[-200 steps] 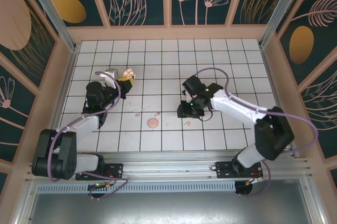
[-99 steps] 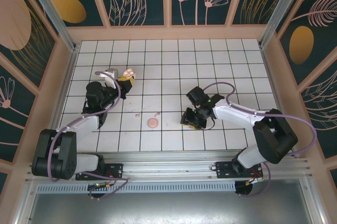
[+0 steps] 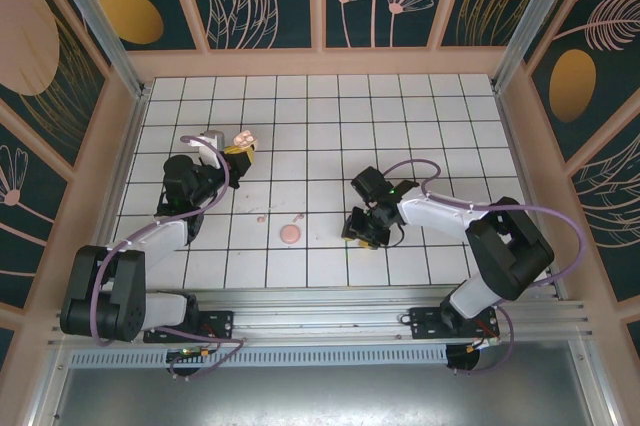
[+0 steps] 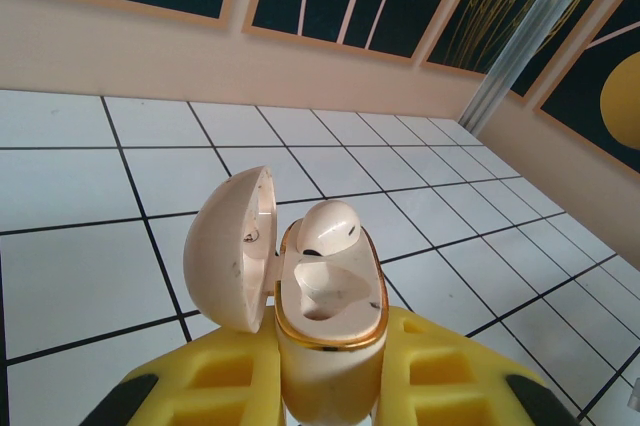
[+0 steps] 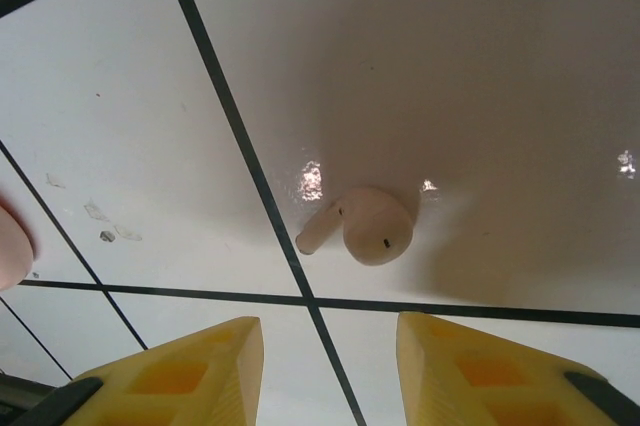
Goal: Insert wireless bluetooth earbuds into charging case
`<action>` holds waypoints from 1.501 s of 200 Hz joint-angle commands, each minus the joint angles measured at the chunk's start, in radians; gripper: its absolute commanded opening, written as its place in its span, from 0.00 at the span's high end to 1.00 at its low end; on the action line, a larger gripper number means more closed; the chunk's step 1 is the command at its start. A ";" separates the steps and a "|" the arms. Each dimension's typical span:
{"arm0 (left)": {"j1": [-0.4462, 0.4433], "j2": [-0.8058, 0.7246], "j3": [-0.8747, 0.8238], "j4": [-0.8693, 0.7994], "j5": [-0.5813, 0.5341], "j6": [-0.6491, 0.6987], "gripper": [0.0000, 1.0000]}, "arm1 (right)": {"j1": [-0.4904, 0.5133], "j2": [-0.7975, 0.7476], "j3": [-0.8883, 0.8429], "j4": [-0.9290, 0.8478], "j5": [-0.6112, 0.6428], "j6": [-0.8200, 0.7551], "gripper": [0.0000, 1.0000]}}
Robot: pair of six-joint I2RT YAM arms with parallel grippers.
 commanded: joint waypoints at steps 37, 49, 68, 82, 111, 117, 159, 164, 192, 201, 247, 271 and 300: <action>0.006 -0.017 0.027 0.014 0.008 0.011 0.89 | -0.045 0.031 0.031 0.018 0.028 -0.061 0.60; 0.007 -0.018 0.027 0.012 0.009 0.011 0.89 | -0.052 0.036 0.036 0.035 0.021 -0.070 0.60; 0.006 -0.016 0.027 0.011 0.007 0.012 0.89 | -0.057 0.047 0.043 0.072 0.005 -0.077 0.60; 0.008 -0.016 0.029 0.011 0.008 0.012 0.89 | -0.059 0.057 0.055 0.098 -0.003 -0.084 0.60; 0.008 -0.017 0.030 0.008 0.006 0.012 0.89 | -0.060 0.079 0.094 0.132 -0.004 -0.108 0.61; 0.008 -0.017 0.030 0.006 0.007 0.013 0.89 | -0.060 0.081 0.107 0.132 -0.001 -0.113 0.61; 0.008 -0.025 0.030 0.001 0.007 0.015 0.89 | -0.065 0.060 0.162 0.018 0.065 -0.139 0.59; 0.008 -0.025 0.031 0.000 0.006 0.016 0.89 | -0.065 0.048 0.162 0.000 0.073 -0.136 0.59; 0.008 -0.023 0.032 0.000 0.007 0.015 0.89 | -0.063 -0.022 0.119 -0.045 0.064 -0.109 0.59; 0.008 -0.022 0.034 0.002 0.008 0.013 0.89 | -0.063 -0.034 0.100 -0.059 0.060 -0.101 0.59; 0.008 -0.018 0.032 0.006 0.012 0.009 0.89 | -0.042 -0.065 -0.005 -0.015 0.001 -0.045 0.59; 0.008 -0.021 0.032 0.005 0.011 0.009 0.89 | -0.023 -0.040 -0.032 0.023 -0.023 -0.024 0.59; 0.007 -0.017 0.033 0.005 0.011 0.009 0.89 | -0.014 -0.010 -0.029 0.045 -0.014 -0.028 0.60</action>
